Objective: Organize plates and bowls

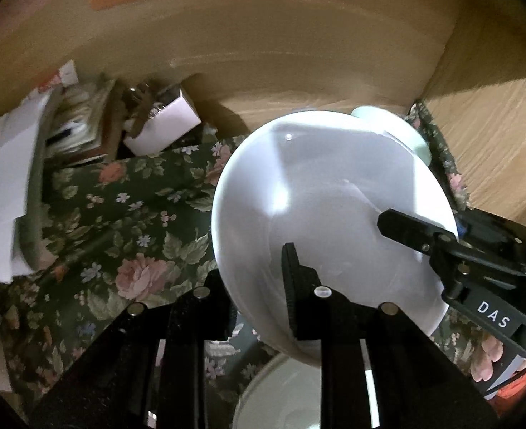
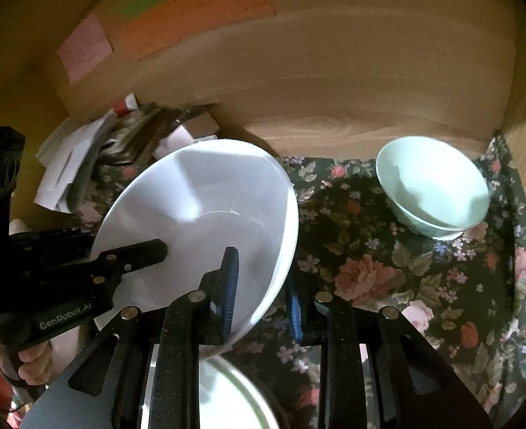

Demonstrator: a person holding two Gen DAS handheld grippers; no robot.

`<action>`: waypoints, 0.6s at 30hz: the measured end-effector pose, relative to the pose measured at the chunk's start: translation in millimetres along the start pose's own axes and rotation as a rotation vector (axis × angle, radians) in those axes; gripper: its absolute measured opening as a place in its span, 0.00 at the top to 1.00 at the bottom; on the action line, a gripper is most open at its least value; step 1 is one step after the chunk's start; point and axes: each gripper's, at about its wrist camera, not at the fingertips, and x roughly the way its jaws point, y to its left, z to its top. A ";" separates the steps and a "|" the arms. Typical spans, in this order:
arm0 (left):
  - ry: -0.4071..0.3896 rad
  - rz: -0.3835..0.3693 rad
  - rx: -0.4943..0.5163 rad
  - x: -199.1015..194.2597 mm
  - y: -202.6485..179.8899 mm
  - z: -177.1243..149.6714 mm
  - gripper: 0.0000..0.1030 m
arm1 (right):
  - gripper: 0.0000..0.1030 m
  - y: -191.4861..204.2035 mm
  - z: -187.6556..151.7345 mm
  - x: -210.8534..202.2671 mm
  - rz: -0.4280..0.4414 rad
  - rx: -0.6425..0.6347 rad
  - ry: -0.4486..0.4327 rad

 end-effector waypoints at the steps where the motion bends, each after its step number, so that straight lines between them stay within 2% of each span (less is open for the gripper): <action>1: -0.010 0.000 -0.001 -6.3 0.1 -2.4 0.79 | 0.78 1.7 -0.3 -3.6 0.001 -0.002 -0.005; 18: -0.099 -0.002 -0.035 -73.5 -3.1 -45.7 0.79 | 0.78 43.9 -19.8 -55.3 -0.003 -0.054 -0.077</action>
